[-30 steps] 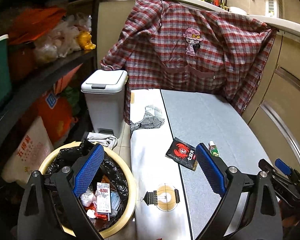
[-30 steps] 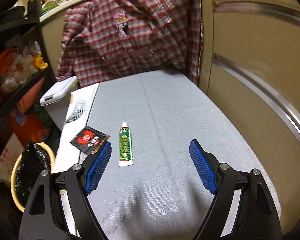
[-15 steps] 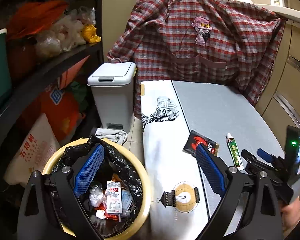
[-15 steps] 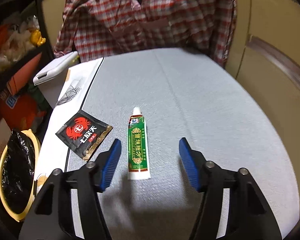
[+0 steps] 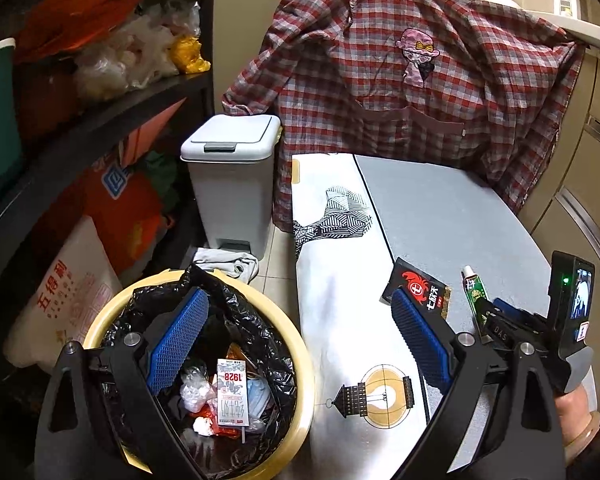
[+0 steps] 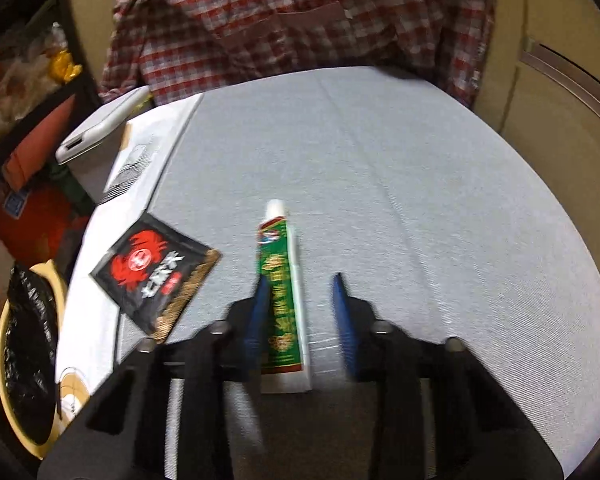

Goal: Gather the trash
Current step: 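Grasp the green toothpaste tube with the right gripper and lift it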

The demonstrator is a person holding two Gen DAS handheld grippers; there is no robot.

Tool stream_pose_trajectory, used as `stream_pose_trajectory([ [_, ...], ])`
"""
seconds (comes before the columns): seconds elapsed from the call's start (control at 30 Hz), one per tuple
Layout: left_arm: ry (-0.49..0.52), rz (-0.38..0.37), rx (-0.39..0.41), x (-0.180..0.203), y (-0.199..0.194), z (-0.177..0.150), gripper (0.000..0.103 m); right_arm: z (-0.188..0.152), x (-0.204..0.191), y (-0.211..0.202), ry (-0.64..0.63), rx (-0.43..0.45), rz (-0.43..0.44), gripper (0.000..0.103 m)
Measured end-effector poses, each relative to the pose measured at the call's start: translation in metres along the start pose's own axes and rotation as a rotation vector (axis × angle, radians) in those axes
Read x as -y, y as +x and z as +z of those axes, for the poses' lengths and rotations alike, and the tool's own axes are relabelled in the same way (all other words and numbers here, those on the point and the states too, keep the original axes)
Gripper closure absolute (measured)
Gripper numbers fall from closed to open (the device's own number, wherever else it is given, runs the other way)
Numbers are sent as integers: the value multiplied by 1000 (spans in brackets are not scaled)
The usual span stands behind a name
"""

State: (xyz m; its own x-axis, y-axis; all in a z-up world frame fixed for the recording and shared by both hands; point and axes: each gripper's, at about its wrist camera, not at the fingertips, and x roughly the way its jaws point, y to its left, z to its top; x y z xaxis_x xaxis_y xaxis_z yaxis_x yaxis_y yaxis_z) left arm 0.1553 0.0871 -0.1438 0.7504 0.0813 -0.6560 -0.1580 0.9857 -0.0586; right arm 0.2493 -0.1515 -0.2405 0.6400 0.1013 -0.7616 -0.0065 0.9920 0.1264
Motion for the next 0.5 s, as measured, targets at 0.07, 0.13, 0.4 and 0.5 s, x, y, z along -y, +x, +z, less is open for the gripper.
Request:
stream_pose_trajectory([
  [0.07, 8, -2, 0, 2, 0, -1, 13, -1, -6, -1, -32, 6, 1, 94],
  [0.13, 12, -1, 0, 3, 0, -1, 13, 0, -9, -5, -45, 20, 9, 97],
  [0.4, -6, 2, 1, 2, 6, 1, 13, 9, 0, -43, -40, 127, -31, 99],
  [0.5, -11, -19, -1, 7, 11, 1, 13, 11, 11, -62, -28, 155, -46, 99],
])
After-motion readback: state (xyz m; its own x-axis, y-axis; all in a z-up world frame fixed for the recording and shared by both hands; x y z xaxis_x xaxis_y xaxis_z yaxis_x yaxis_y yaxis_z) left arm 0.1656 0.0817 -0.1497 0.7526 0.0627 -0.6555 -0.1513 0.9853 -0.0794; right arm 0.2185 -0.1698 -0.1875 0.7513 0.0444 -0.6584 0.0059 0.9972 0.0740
